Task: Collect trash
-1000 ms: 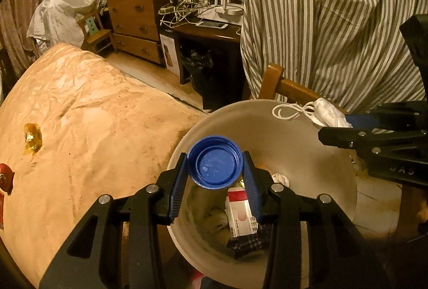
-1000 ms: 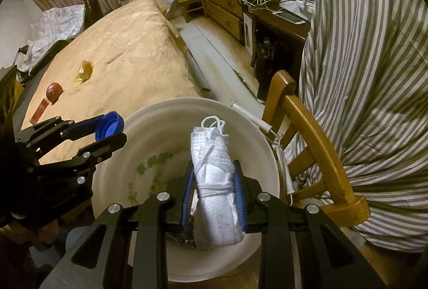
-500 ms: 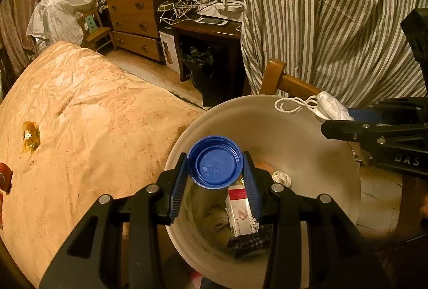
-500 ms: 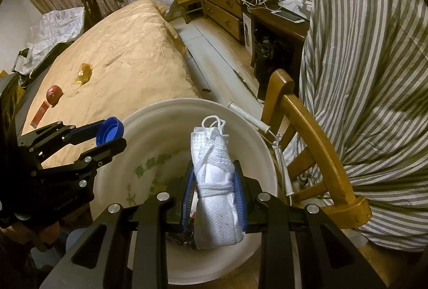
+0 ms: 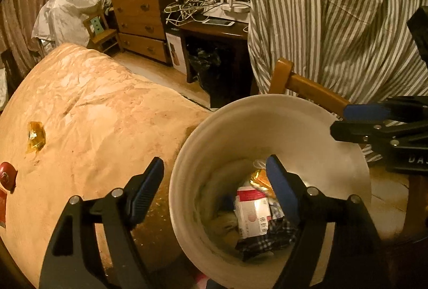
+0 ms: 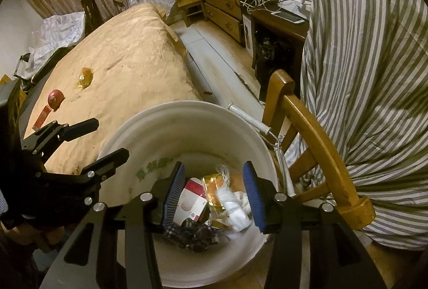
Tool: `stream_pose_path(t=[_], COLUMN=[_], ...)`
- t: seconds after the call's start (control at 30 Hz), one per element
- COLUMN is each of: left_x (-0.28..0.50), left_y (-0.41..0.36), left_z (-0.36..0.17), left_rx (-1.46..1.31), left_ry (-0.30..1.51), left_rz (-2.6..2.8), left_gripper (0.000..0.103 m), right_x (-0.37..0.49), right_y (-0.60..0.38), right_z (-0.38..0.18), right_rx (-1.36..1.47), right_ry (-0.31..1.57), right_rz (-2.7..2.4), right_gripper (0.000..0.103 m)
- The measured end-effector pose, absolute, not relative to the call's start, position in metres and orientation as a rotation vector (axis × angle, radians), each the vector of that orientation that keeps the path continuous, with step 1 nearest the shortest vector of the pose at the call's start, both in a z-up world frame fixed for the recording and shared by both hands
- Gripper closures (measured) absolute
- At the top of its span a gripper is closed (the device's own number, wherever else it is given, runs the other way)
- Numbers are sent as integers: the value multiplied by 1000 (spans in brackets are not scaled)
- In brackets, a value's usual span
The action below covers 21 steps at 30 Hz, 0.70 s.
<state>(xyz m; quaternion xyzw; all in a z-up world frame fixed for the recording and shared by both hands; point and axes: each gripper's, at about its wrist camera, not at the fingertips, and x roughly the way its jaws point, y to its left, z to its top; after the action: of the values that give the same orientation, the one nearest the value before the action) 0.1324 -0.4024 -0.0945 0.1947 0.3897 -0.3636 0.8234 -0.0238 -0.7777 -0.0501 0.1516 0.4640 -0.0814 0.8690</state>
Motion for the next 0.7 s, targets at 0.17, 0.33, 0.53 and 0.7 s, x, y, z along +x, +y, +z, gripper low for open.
stream_pose_path(t=[0.17,0.33,0.53,0.7], left_x=[133,133,127,118], left_y=[-402,-402,-382,-356], left_z=[-93,-92,-84,-73], left_rx=[413,412,374,351], left_ry=[824,829,804,734], left_rz=[-771,-773,-791,-777], left_gripper=[28,28,13,6], right_x=[-25,-31,-58,-89], right_y=[-778,-774,-750,-719], right_z=[-52,-48,-28,-4], right_rx=[325,328,266,181], right_ry=[965,934,838,720], right_rz=[-166,-170,-204,-254], right_gripper=[56,53,29,17])
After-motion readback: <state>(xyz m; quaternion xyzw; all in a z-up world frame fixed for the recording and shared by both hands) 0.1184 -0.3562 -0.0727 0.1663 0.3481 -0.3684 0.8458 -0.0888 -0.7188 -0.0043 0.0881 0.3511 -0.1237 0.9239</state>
